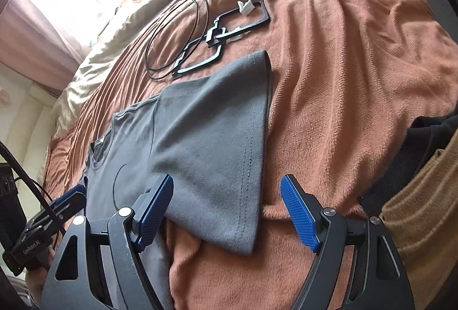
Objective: Fold small clothes
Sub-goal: 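Grasp the other side edge by the sleeve with the right gripper and lift, then fold the lifted side over toward the collar and open the right gripper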
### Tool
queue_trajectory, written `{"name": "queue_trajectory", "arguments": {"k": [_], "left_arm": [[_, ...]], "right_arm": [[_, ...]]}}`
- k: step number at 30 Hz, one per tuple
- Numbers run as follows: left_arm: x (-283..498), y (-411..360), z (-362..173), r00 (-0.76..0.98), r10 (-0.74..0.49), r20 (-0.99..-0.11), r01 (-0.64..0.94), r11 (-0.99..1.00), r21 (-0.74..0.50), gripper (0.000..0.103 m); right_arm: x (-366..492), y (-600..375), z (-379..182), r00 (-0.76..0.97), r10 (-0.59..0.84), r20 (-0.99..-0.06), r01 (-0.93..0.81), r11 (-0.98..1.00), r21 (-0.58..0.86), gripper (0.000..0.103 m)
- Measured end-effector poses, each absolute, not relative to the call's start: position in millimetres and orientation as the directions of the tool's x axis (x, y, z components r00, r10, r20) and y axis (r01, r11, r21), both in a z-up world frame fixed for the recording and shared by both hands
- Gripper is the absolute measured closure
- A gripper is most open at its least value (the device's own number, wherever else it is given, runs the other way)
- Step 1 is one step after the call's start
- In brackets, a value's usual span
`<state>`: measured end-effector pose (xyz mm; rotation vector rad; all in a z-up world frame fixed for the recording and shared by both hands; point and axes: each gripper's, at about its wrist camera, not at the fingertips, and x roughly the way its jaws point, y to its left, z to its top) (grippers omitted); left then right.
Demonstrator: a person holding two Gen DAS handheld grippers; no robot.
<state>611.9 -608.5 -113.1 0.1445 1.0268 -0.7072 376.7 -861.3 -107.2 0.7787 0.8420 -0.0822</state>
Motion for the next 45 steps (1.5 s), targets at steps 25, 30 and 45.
{"name": "queue_trajectory", "arguments": {"k": [25, 30, 45], "left_arm": [[627, -637, -174, 0.176, -0.487, -0.856, 0.607, 0.738, -0.295, 0.077], [624, -645, -179, 0.141, -0.491, -0.860, 0.604, 0.730, -0.318, 0.081], [625, -586, -135, 0.164, -0.559, -0.813, 0.579, 0.722, -0.379, 0.081]], "right_arm": [[373, -880, -55, 0.736, 0.241, -0.632, 0.286, 0.736, 0.614, 0.102], [372, -858, -33, 0.747, 0.255, -0.613, 0.232, 0.764, 0.601, 0.102], [402, -815, -16, 0.755, 0.310, -0.579, 0.132, 0.792, 0.596, 0.102]]}}
